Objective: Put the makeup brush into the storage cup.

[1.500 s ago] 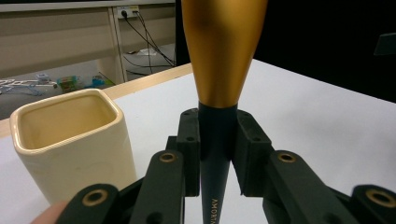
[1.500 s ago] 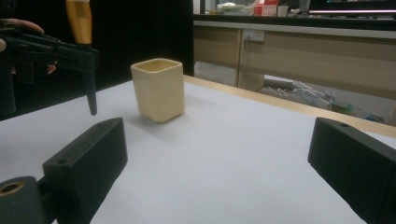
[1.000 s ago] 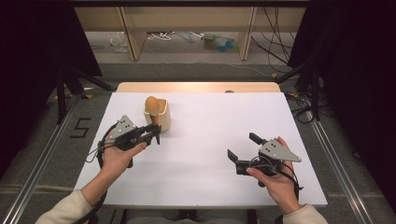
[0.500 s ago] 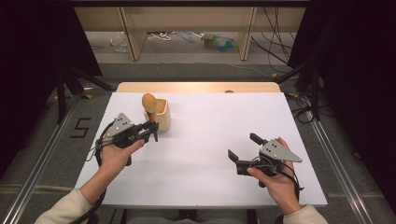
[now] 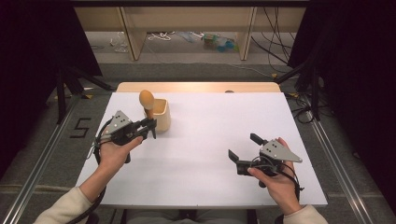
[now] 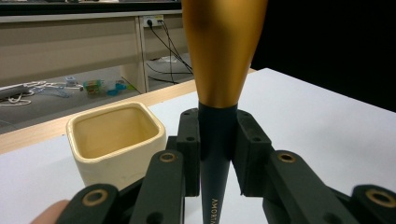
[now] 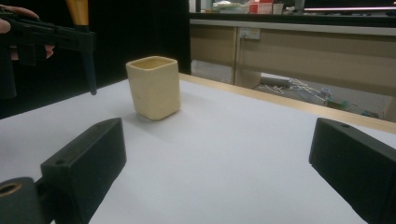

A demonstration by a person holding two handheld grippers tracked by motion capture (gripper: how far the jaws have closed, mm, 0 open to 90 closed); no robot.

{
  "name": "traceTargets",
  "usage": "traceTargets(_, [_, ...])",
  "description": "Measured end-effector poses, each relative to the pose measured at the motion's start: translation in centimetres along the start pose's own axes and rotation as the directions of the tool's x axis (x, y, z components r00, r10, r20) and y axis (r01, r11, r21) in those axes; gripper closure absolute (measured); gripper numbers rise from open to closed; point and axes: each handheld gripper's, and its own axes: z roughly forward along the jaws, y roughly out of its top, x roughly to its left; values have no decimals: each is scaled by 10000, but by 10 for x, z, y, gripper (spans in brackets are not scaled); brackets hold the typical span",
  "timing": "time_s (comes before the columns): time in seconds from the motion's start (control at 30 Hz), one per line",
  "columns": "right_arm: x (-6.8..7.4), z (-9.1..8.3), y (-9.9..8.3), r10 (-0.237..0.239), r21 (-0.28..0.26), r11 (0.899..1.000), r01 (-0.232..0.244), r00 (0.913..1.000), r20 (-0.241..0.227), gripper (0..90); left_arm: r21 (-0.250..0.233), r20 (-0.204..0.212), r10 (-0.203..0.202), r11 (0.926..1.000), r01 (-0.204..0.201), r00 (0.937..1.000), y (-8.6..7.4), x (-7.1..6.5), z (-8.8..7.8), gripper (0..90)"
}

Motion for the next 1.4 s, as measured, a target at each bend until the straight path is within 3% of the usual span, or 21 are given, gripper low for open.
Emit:
traceTargets(0.03, [0,1,-1,95,-169,9998,-97,9999,-115,48,-16,-29,-62,10000,62,10000,0,0,0,743])
traceTargets(0.13, [0,0,0,-14,-3,10000,14,10000,22,47,-47,-89,-43,10000,43,10000,1,2,0,743])
traceTargets(1.4, [-1,2,-2,184,-99,9998,-184,9998,-66,57,-221,-567,22,9997,-34,9984,12,12,7,743])
